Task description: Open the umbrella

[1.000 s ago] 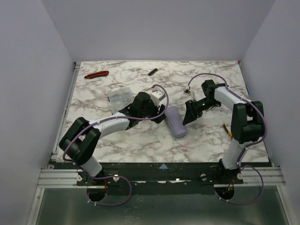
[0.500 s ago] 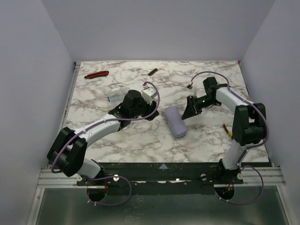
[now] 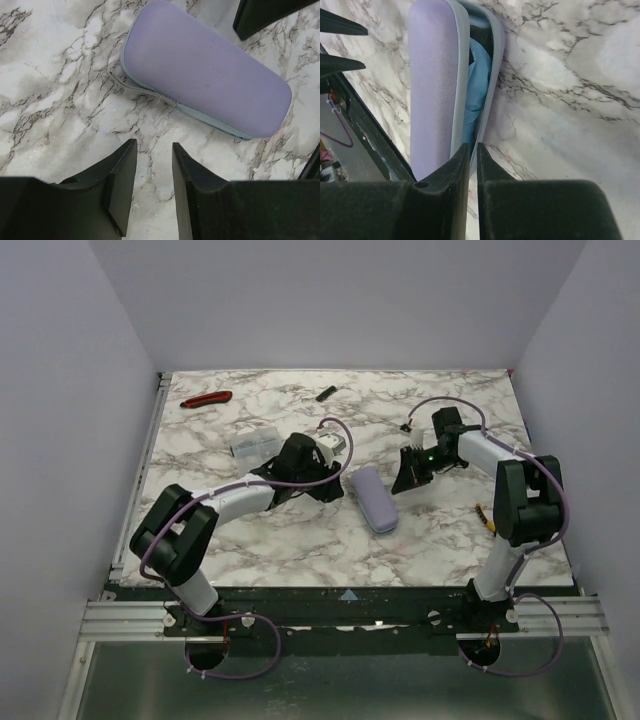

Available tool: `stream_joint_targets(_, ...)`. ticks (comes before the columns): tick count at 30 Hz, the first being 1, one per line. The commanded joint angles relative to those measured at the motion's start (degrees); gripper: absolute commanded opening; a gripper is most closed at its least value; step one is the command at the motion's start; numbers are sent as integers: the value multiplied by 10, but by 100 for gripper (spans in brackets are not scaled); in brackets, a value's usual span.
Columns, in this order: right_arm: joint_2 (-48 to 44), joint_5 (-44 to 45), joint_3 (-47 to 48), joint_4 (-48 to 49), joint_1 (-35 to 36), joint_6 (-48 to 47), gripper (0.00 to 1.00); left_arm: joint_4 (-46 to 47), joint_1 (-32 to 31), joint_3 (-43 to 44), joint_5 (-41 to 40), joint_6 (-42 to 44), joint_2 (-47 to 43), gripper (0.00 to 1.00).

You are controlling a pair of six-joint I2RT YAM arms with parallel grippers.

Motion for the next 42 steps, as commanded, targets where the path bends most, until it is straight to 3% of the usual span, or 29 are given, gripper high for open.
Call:
stream_joint_targets(1, 20, 17, -21, 22, 25, 17, 13, 4, -2, 32, 18, -13, 17, 35)
stream_joint_targets(9, 31, -19, -10, 4, 35, 16, 18, 9, -23, 38, 21, -23, 58, 34)
stream_joint_targets(18, 24, -61, 6, -13, 40, 41, 42, 15, -34, 45, 8, -25, 62, 35)
stream_joint_targets(21, 25, -54, 11, -14, 49, 46, 46, 50, -31, 20, -6, -28, 25, 45)
stream_joint_targets(27, 14, -12, 26, -7, 72, 61, 62, 48, -26, 2, -15, -29, -27, 57)
stream_joint_targets(34, 13, 49, 32, -1, 99, 78, 64, 35, -27, 8, -55, -32, -66, 61)
stream_joint_targets(42, 10, 65, 29, 5, 121, 100, 65, -7, -51, 53, -108, -21, -38, 59)
